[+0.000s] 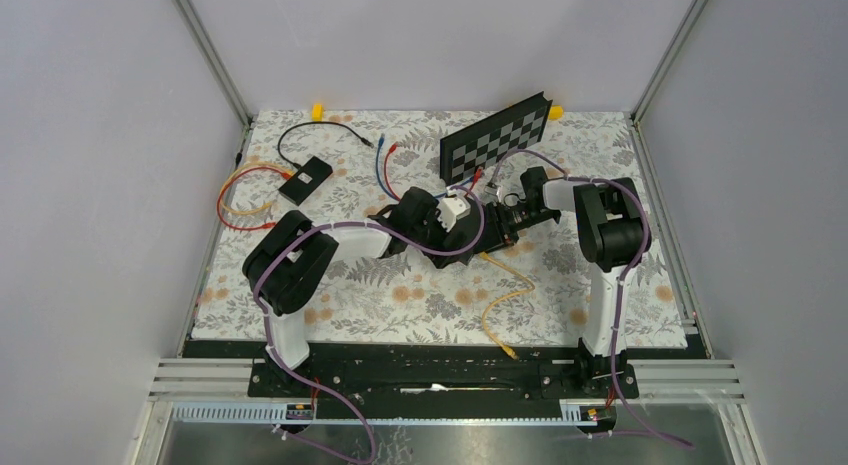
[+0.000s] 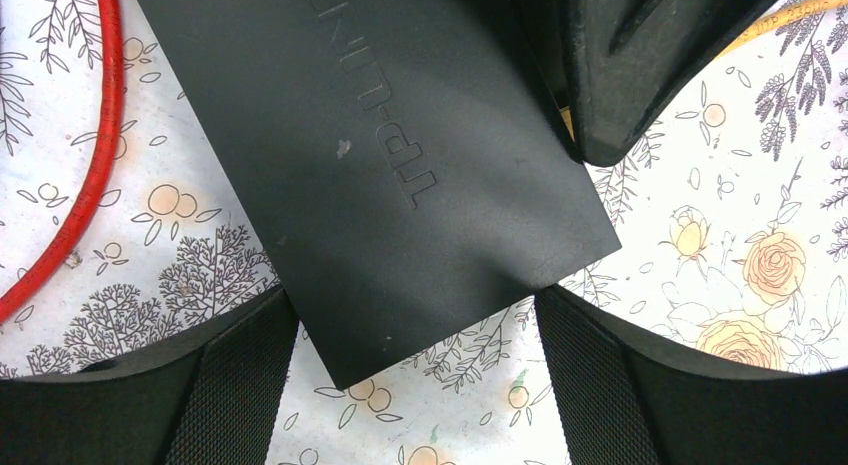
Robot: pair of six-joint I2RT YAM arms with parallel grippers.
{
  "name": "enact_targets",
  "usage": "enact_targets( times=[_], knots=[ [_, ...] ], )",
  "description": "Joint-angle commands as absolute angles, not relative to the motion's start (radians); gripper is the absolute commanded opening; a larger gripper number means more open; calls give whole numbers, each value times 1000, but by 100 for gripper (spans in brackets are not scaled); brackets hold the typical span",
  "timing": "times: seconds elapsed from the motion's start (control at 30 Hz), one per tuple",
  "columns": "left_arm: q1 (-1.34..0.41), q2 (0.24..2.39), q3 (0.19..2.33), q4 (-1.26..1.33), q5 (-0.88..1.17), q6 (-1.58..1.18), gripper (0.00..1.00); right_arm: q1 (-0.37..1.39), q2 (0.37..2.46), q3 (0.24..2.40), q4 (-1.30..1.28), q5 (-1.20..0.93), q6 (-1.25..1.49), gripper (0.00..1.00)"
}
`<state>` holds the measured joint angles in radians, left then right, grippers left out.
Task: Pull the plug from the switch port
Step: Pull the connector from the switch port.
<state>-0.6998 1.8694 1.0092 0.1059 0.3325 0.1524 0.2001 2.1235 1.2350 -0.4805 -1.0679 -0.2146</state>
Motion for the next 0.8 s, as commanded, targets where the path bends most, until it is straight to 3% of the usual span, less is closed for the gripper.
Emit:
enact_targets(
  times=[0.0,0.77],
  knots=[
    [-708,1880,985,105,381,107,86,219,2176,1239,-546,-1002,-276,42],
    [-708,1865,963,128,391,120,86,213,2213,1280,-611,-1026,-319,36]
  ],
)
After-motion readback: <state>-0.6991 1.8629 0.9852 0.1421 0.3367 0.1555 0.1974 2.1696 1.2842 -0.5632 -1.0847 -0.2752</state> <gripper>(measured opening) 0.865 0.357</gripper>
